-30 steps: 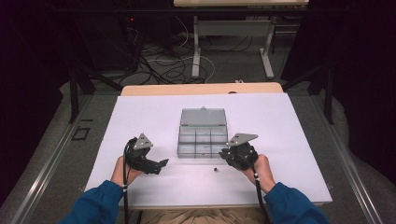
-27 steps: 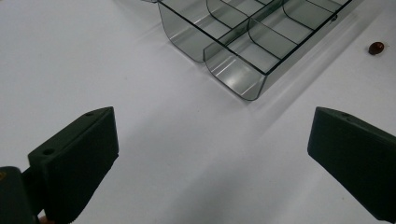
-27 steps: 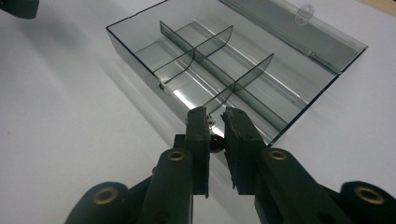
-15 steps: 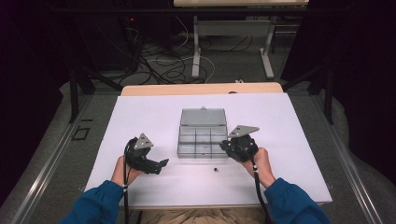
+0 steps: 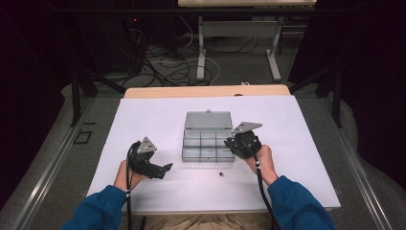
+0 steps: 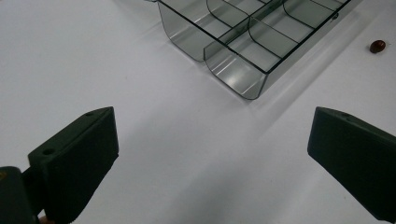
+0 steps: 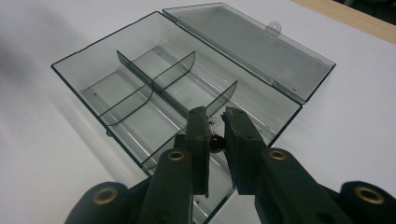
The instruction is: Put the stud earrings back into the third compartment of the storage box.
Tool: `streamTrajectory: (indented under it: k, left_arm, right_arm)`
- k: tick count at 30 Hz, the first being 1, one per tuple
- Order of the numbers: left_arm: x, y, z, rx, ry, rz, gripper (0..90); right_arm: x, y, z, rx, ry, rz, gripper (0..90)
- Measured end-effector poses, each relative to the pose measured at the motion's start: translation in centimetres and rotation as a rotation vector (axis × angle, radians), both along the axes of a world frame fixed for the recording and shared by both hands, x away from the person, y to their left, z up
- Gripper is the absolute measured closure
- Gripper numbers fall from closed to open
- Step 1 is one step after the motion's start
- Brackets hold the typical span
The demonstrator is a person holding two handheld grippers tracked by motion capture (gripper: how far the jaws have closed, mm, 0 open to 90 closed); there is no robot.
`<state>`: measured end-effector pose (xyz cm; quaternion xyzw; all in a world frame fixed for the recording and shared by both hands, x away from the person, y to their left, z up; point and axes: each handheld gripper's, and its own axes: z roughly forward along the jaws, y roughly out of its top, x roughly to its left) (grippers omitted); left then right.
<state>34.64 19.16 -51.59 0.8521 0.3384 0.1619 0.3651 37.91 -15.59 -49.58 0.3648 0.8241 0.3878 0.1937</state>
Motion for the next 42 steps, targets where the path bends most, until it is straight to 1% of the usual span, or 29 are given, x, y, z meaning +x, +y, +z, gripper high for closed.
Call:
streamTrajectory:
  k: [2, 4, 5, 7, 8, 9, 10, 12, 13, 14, 16, 17, 20, 21, 22, 23, 26, 27, 28, 29, 31, 32, 33, 34, 35, 37, 40, 41, 42]
  left_arm:
    - [0.0, 0.0, 0.0, 0.001, 0.001, 0.000, 2.3]
    - [0.0, 0.0, 0.1, 0.014, 0.017, -0.011, 2.3]
    - [0.0, -0.1, -0.1, 0.004, 0.003, -0.002, 2.3]
    - [0.0, -0.1, -0.1, 0.005, 0.004, -0.002, 2.3]
    - [0.0, 0.0, 0.1, 0.013, 0.019, -0.011, 2.3]
    - [0.0, 0.0, 0.1, 0.013, 0.017, -0.010, 2.3]
    - [0.0, 0.0, 0.1, 0.013, 0.016, -0.011, 2.3]
    - [0.0, 0.0, 0.1, 0.014, 0.016, -0.013, 2.4]
    - [0.1, 0.0, 0.0, 0.010, 0.011, -0.012, 2.3]
    - [0.1, -0.1, -0.1, 0.005, -0.002, -0.008, 2.3]
    - [0.1, -0.2, -0.1, -0.002, 0.002, -0.005, 2.3]
    - [0.1, -0.1, -0.1, 0.000, 0.005, -0.004, 2.4]
    - [0.0, -0.1, -0.1, 0.005, 0.004, -0.006, 2.3]
    - [0.1, 0.0, 0.1, 0.012, 0.011, -0.017, 2.4]
    - [0.1, 0.0, 0.1, 0.011, 0.011, -0.017, 2.4]
    - [0.1, -0.1, -0.1, 0.004, -0.002, -0.008, 2.4]
    - [0.1, -0.1, -0.1, 0.004, 0.001, -0.011, 2.4]
    - [0.0, -0.1, -0.1, 0.004, 0.003, -0.011, 2.4]
    - [0.0, -0.1, 0.0, 0.010, 0.016, -0.021, 2.4]
    - [0.0, -0.1, 0.0, 0.010, 0.013, -0.022, 2.4]
    - [0.0, -0.1, 0.1, 0.012, 0.012, -0.022, 2.4]
    - [0.0, -0.1, 0.1, 0.012, 0.012, -0.022, 2.4]
    - [0.0, -0.1, 0.1, 0.011, 0.013, -0.023, 2.4]
    - [0.0, -0.2, -0.1, 0.003, -0.002, -0.013, 2.4]
    - [0.0, -0.1, -0.1, 0.003, -0.001, -0.014, 2.4]
    - [0.1, 0.0, 0.0, 0.010, 0.014, -0.023, 2.4]
    - [0.0, 0.0, 0.0, 0.010, 0.001, -0.015, 2.4]
    - [0.0, 0.0, 0.0, 0.002, 0.000, -0.011, 2.4]
    - [0.0, 0.0, 0.0, 0.001, -0.001, -0.009, 2.4]
  right_arm:
    - [0.3, 0.1, -0.1, -0.001, 0.007, 0.006, 80.3]
    - [0.5, 0.2, -0.2, 0.002, 0.010, 0.002, 80.3]
    - [0.6, 0.2, -0.3, 0.002, 0.005, -0.003, 80.3]
    - [0.9, 0.3, -0.4, 0.006, 0.017, -0.002, 80.3]
    - [1.1, 0.3, -0.4, -0.002, 0.020, -0.002, 80.3]
    - [1.2, 0.4, -0.5, -0.001, 0.027, -0.007, 80.3]
    - [1.3, 0.5, -0.6, 0.007, 0.024, -0.007, 80.3]
    - [1.6, 0.5, -0.6, -0.001, 0.038, -0.011, 80.2]
    - [1.7, 0.6, -0.7, 0.007, 0.029, -0.014, 80.2]
    - [1.9, 0.6, -0.7, 0.005, 0.034, -0.014, 80.2]
    - [2.1, 0.7, -0.8, 0.006, 0.046, -0.016, 80.2]
    - [2.3, 0.8, -0.9, 0.008, 0.042, -0.019, 80.2]
    - [2.6, 1.0, -1.2, 0.007, 0.057, -0.016, 80.1]
    - [2.8, 1.1, -1.3, 0.004, 0.056, -0.014, 80.1]
    - [2.8, 1.2, -1.3, 0.000, 0.075, -0.018, 80.1]
    - [3.0, 1.4, -1.4, 0.005, 0.064, -0.017, 80.0]
    - [3.4, 1.7, -1.7, 0.011, 0.080, -0.028, 79.9]
    - [3.5, 1.8, -1.7, 0.007, 0.096, -0.034, 80.0]
    - [3.6, 1.9, -1.9, 0.011, 0.093, -0.034, 79.9]
    - [3.7, 2.0, -2.0, 0.012, 0.098, -0.035, 79.8]
    - [3.8, 2.3, -2.1, 0.001, 0.106, -0.026, 79.8]
    - [3.9, 2.5, -2.4, 0.028, 0.087, -0.028, 79.7]
    - [3.9, 2.5, -2.3, -0.005, 0.115, -0.031, 79.6]
    - [4.0, 2.6, -2.4, 0.004, 0.102, -0.030, 78.5]
    - [4.0, 2.7, -2.5, 0.010, 0.109, -0.039, 72.5]
    - [4.0, 2.6, -2.4, 0.016, 0.118, -0.041, 67.6]
    - [3.8, 2.0, -1.8, 0.034, 0.107, -0.050, 60.9]
    - [3.7, 1.7, -1.6, 0.035, 0.111, -0.043, 57.8]
    - [3.6, 1.5, -1.4, 0.048, 0.111, -0.048, 53.4]
